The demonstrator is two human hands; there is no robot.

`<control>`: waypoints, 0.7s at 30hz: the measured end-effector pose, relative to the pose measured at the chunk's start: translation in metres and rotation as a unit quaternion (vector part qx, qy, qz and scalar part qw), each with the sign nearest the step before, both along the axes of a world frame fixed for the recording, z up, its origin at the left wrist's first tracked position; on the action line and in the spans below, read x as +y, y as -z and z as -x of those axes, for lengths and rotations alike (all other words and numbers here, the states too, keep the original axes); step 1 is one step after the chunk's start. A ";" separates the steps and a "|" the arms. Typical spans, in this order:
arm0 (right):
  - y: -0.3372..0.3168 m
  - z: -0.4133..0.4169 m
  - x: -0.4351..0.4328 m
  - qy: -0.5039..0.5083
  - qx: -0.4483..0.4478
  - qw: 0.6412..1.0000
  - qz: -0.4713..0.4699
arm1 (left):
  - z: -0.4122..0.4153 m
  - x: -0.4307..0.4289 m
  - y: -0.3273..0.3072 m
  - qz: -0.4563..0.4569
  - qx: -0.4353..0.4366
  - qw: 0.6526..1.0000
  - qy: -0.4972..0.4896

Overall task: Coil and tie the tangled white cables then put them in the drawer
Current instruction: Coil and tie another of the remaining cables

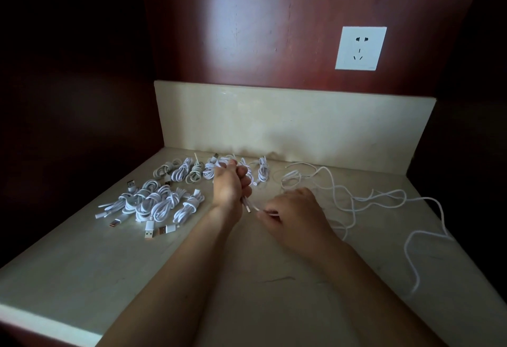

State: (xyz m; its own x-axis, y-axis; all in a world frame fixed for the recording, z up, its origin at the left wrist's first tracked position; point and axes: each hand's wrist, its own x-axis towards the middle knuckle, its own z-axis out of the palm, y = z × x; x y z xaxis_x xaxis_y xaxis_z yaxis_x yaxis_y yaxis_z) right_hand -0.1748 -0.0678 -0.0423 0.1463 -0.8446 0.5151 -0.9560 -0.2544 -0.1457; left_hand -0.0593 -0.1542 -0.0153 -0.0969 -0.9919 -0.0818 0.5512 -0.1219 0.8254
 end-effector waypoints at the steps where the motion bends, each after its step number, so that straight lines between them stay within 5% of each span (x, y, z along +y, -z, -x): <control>1: -0.003 -0.001 0.003 -0.014 -0.026 1.000 -0.006 | -0.001 0.000 0.000 0.030 -0.031 0.999 -0.025; 5: -0.012 -0.004 0.014 -0.071 -0.162 0.983 -0.051 | -0.004 0.000 0.003 0.094 -0.185 0.978 -0.034; 11: -0.014 0.005 0.011 -0.086 -0.242 0.964 -0.062 | 0.000 0.017 0.002 0.105 -0.360 0.921 0.102; 21: -0.020 0.023 0.007 -0.049 -0.426 0.903 -0.004 | 0.008 0.024 0.005 0.050 -0.279 0.883 0.375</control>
State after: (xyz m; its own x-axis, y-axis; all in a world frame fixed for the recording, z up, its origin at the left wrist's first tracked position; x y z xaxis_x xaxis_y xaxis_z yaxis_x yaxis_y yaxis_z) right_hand -0.1978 -0.0609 -0.0224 -0.2256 -0.8535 0.4697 -0.4692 -0.3274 -0.8202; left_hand -0.0669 -0.1303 -0.0204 -0.7018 -0.6710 -0.2393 -0.1490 -0.1902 0.9704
